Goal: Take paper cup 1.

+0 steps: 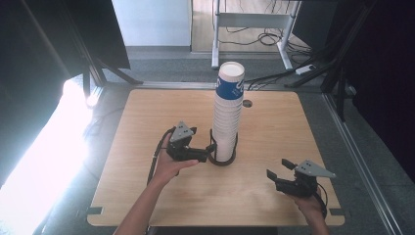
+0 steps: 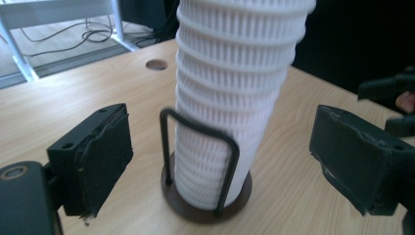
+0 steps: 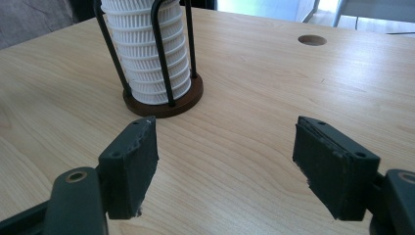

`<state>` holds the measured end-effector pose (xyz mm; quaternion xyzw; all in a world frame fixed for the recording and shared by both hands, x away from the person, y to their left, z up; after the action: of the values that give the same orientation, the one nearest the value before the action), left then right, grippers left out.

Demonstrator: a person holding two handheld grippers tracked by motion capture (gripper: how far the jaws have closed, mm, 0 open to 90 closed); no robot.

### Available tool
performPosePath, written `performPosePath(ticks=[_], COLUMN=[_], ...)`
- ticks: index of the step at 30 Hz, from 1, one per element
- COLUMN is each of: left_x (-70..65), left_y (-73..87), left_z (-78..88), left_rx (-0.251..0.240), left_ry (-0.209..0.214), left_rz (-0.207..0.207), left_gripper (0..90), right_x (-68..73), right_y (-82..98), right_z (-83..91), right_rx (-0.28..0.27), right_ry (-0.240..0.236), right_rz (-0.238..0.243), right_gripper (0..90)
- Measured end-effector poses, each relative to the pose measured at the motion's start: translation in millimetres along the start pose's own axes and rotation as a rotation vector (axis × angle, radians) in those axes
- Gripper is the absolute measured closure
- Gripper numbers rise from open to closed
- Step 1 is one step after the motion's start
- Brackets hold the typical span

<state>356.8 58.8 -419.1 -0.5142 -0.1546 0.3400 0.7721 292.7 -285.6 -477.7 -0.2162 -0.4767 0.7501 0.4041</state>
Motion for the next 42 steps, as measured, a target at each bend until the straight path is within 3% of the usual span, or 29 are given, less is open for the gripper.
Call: performPosePath(ticks=[4,13,25,33,39,40,42], left_x=[1.1,2.0,0.3,-3.5,-4.3,-4.4,-4.7], left_y=[-10.8,-21.4,-33.9,-37.4,-36.7,-36.5,-36.1], left_z=[-13.9,-32.4,-53.8,-64.9,-64.7,-64.8,-64.9], left_rx=[0.005,0.033,0.022,0.007,0.009,0.009,0.007], left_ry=[0.031,0.037,0.066,0.06,0.035,0.03,0.032], left_rz=[0.0,-0.009,-0.011,-0.031,-0.043,-0.048,-0.059], left_gripper=[6.5,5.6,5.3,8.9,11.4,12.1,12.2], right_x=[0.5,-0.5,-0.6,-0.5,2.2,2.7,2.6], right_y=[1.2,3.5,5.6,7.0,5.9,3.8,2.4], right_z=[-0.8,-2.6,-4.2,-5.8,-8.9,-11.1,-12.1], right_rx=[0.008,0.019,0.03,0.037,0.032,0.034,0.035], right_ry=[0.002,0.008,0.012,0.011,-0.034,-0.065,-0.083], right_rz=[-0.001,0.002,-0.001,-0.002,-0.019,-0.061,-0.082], right_gripper=[25.6,25.8,25.8,25.7,22.9,19.5,19.8])
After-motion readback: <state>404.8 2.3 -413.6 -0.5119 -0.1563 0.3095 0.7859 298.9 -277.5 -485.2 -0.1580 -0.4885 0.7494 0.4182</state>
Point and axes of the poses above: each handheld gripper's, and its own axes: z roughly backward along the jaws, y roughly out of its underside, x roughly to its left, the point moved 3 cm from there along -z, roughly forward along the jaws, and after that the axes turned 2 degrees about x, right-handed, at the moved point
